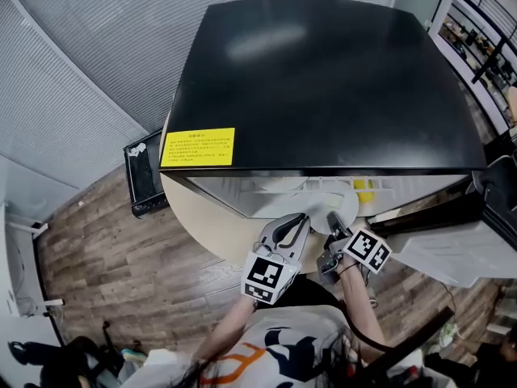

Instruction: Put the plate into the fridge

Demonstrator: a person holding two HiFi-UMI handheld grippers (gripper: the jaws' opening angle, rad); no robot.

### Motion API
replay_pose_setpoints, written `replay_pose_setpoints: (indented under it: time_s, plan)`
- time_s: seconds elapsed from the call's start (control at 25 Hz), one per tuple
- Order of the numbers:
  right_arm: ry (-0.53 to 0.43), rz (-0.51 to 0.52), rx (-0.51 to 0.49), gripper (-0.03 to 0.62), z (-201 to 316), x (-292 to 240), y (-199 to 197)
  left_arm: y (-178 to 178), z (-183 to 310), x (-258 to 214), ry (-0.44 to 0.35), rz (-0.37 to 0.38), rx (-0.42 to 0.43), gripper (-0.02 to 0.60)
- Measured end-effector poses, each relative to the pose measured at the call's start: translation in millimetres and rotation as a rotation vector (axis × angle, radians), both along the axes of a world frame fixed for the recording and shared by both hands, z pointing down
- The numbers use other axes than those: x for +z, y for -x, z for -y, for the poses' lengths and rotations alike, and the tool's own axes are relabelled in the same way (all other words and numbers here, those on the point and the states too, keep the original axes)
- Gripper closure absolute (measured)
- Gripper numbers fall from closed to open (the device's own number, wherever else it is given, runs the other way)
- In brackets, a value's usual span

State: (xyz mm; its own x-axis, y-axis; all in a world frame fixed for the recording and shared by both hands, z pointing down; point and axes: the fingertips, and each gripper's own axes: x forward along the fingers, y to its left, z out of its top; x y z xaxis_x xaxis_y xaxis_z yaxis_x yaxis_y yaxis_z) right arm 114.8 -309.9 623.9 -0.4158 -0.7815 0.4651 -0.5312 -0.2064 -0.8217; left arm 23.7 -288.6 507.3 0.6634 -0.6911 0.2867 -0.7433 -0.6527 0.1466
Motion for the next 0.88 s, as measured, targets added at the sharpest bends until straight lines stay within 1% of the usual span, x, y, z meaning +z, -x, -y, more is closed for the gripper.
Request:
replay_pose_setpoints:
  time_s: [0.2,0.44,0.68,0.8,0.88]
  plan:
    - [-0.011,-0.029,-0.01,0.572,12.7,6.2,-2.4,-5.8,0.7,4.5,0.012,0.01,0.0,0.549]
    - [-0.023,-0.057,-0.016,0.566,30.4,10.2,-0.7,-1.0,5.8,7.7,0.018,0.015,-0.03,0.549]
    - [-0.022,-0.185,-0.058,0.522,47.5,15.4,-4.1,5.9,4.0,11.8,0.031,0.028,-0.051,0.549]
    - [-0.028,-0.323,-0.102,0.488,55.0,15.1,-6.6,7.4,1.6,13.8,0.037,0.034,-0.056,0.549]
    - [-0.028,-0.416,-0.136,0.443,58.4,14.5,-6.9,7.7,0.4,14.0,0.037,0.038,-0.056,0.549]
